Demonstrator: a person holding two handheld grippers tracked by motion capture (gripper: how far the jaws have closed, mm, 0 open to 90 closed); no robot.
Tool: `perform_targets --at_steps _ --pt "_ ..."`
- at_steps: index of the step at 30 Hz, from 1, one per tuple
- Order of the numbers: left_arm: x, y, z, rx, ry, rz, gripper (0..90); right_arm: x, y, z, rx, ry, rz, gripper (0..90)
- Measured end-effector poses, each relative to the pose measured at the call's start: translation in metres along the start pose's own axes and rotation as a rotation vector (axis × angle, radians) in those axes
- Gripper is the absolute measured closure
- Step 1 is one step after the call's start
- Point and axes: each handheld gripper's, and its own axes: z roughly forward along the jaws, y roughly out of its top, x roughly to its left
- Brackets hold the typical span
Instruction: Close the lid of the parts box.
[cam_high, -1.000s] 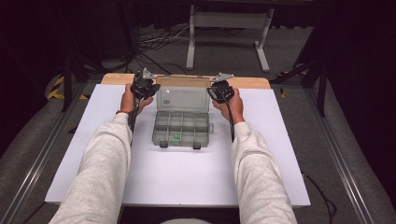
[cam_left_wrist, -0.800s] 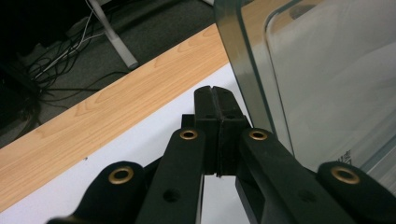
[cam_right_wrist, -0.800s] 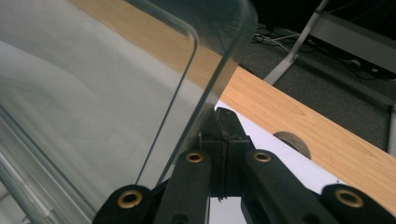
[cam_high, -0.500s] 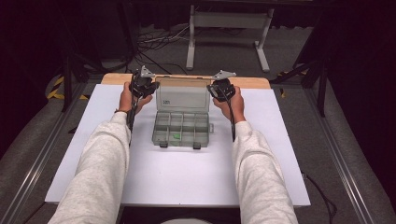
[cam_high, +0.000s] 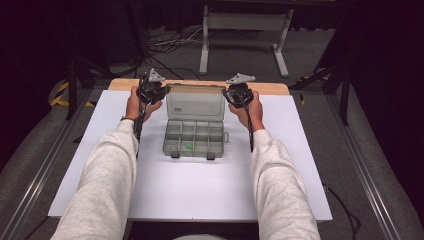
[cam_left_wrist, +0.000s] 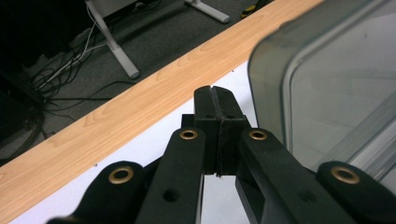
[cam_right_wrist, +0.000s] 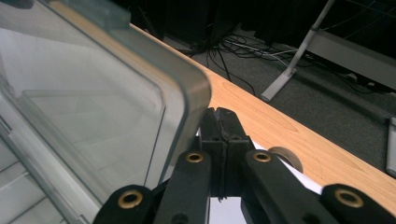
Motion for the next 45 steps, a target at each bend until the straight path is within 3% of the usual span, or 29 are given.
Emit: perform_targets --at_steps 17,31,45 --pt "-0.006 0.007 -0.028 -0.031 -0.019 0.039 90.0 0.007 0.008 -0.024 -0.038 0.033 -0.005 90.0" --pt "-0.022 0.008 -0.049 -0.044 -0.03 0.081 90.0 0.018 0.008 -0.042 -0.044 0.055 -0.027 90.0" --pt "-0.036 0.003 -0.06 -0.012 -0.029 0.126 90.0 0.032 0.005 -0.057 -0.015 0.072 -0.073 90.0"
